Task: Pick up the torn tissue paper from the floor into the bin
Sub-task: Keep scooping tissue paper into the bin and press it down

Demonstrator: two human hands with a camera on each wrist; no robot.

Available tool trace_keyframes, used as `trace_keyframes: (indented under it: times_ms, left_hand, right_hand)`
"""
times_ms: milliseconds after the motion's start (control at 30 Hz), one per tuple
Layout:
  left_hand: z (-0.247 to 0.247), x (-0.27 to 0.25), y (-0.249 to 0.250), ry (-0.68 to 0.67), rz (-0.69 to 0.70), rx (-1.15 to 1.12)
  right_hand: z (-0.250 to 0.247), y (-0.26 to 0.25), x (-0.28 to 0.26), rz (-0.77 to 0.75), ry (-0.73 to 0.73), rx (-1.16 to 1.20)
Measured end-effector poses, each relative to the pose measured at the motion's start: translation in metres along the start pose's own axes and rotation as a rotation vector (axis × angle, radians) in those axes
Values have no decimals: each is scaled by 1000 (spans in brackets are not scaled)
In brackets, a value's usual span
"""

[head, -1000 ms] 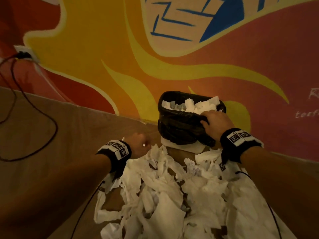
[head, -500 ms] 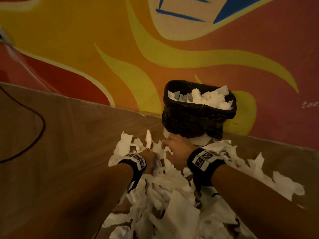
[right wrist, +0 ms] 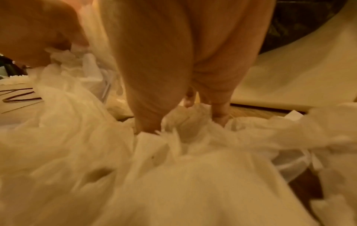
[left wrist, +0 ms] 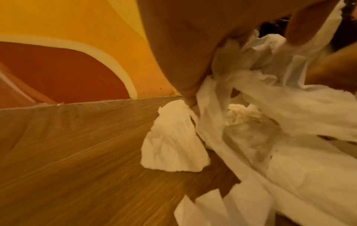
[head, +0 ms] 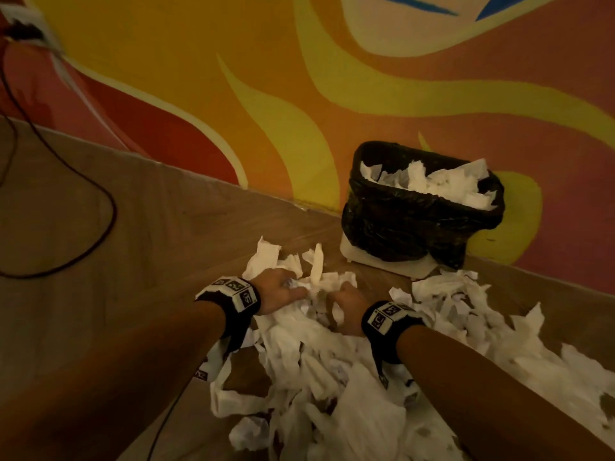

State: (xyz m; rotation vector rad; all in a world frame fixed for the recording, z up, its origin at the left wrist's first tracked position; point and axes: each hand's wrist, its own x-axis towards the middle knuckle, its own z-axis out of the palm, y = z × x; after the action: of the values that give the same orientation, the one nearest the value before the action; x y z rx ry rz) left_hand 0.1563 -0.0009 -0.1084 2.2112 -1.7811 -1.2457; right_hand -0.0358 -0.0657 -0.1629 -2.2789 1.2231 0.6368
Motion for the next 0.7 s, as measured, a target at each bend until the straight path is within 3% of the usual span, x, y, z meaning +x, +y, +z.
trace_keyframes:
  times_ms: [100,233,400,467,567,700]
  left_hand:
    - [-6,-4,-6,101,-61,-131]
    - [-6,7,-15,313,-61,14]
    - [8,20,-15,325,-74,274]
    - [18,23,-13,285,-80,255]
    - [32,30,-7,119,-63,242]
    - [53,24,2,-2,-12,441]
  right_hand:
    - [0,-5,-5,-21,8,59]
    - [-5,-3,-18,-49,51,250]
    - [-20,-14,-56,-82,138,363]
    - [-24,-17,-74,-76,153,261]
    - [-23,-23,-111,-110,93,25]
    - [11,-20,-137,-55,-1,-284]
